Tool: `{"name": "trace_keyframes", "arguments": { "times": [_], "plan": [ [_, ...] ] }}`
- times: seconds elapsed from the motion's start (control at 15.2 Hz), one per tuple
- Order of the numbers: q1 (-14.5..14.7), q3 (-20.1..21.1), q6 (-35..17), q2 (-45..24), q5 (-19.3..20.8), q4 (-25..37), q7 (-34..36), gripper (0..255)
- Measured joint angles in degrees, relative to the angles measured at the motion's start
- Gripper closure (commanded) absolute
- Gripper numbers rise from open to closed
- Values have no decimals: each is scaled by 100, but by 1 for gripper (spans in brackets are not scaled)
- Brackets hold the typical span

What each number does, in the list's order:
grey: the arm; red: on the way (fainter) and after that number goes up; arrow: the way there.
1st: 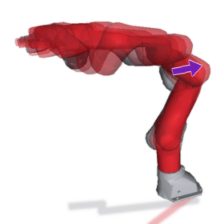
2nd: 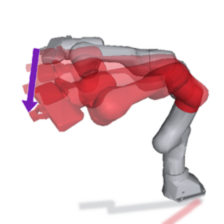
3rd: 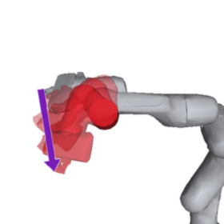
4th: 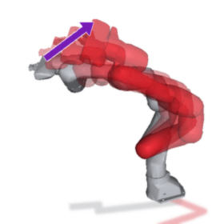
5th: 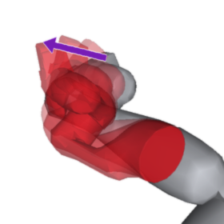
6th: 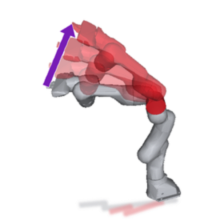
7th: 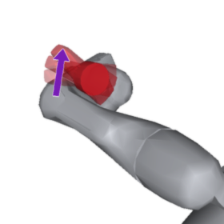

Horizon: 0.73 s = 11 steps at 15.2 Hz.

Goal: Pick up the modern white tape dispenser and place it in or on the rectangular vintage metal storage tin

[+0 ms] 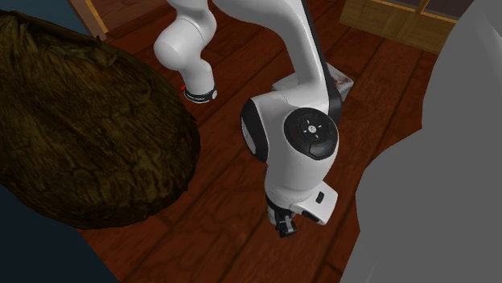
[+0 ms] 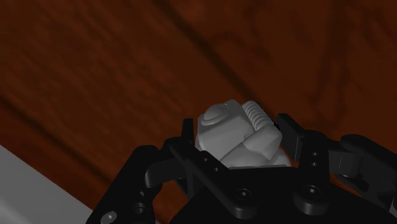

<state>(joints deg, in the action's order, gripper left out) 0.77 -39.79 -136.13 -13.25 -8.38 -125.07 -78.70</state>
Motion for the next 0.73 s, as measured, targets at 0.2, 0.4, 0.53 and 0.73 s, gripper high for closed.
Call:
{"name": "trace_keyframes", "arguments": {
  "times": [0.2,0.4,0.53,0.73],
  "plan": [
    [72,-66,199,187,179,57,129,255],
    [126,-110,399,342,327,139,239,255],
    [150,-149,544,471,441,188,299,255],
    [179,-181,761,617,573,295,377,255]
  ]
}}
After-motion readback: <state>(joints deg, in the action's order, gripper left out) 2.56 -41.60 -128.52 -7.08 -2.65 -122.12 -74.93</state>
